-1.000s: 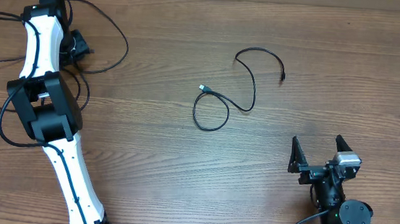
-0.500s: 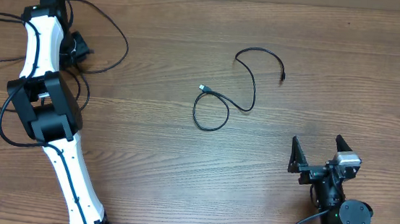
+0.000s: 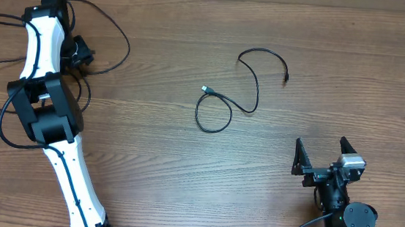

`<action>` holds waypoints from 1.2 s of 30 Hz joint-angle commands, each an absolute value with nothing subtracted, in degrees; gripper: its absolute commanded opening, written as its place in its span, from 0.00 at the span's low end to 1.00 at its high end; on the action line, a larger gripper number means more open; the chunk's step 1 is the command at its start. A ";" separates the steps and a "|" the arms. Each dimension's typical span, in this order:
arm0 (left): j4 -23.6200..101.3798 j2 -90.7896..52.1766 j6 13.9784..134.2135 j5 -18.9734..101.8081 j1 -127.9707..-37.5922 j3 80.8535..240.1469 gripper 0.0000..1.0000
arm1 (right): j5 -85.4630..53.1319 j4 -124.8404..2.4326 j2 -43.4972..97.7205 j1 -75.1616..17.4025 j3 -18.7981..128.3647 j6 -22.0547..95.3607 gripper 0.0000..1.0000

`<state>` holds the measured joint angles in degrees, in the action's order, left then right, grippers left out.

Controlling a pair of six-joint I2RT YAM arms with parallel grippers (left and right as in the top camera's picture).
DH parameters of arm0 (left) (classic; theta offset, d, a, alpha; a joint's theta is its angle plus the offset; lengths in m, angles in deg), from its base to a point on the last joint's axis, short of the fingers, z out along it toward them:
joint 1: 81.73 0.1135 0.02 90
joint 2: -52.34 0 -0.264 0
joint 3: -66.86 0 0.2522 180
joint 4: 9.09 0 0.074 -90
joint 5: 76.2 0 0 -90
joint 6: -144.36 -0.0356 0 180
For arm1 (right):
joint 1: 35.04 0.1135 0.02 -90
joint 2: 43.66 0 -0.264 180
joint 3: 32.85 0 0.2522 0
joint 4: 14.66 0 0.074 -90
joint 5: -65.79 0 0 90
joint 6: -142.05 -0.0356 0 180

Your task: Untangle cables

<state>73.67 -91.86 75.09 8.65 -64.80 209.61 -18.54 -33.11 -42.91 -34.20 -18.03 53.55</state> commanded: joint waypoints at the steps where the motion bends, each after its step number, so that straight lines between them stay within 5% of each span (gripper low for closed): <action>1: 73.71 -91.80 74.92 8.94 -64.56 209.33 0.45 | -18.82 -32.82 -43.04 -34.31 -18.60 53.85 1.00; 3: 73.71 -91.80 74.92 8.89 -64.54 209.33 0.49 | -18.82 -32.82 -43.04 -34.31 -18.60 53.85 1.00; 4: 73.60 -91.80 74.92 8.92 -64.54 209.33 0.59 | -18.82 -32.82 -43.04 -34.31 -18.60 53.85 1.00; 11: 71.87 -91.80 74.92 8.92 -64.39 209.33 0.53 | -18.82 -32.82 -43.04 -34.31 -18.60 53.85 1.00; 22: 70.10 -92.08 74.89 8.94 -64.48 209.24 0.33 | -18.82 -32.82 -43.04 -34.31 -18.60 53.85 1.00; 27: 70.15 -92.73 74.94 8.92 -64.48 209.24 0.04 | -18.82 -32.82 -43.04 -34.31 -18.60 53.85 1.00; 36: 73.34 -88.32 76.12 7.93 -64.06 210.12 0.04 | -18.82 -32.82 -43.04 -34.31 -18.60 53.85 1.00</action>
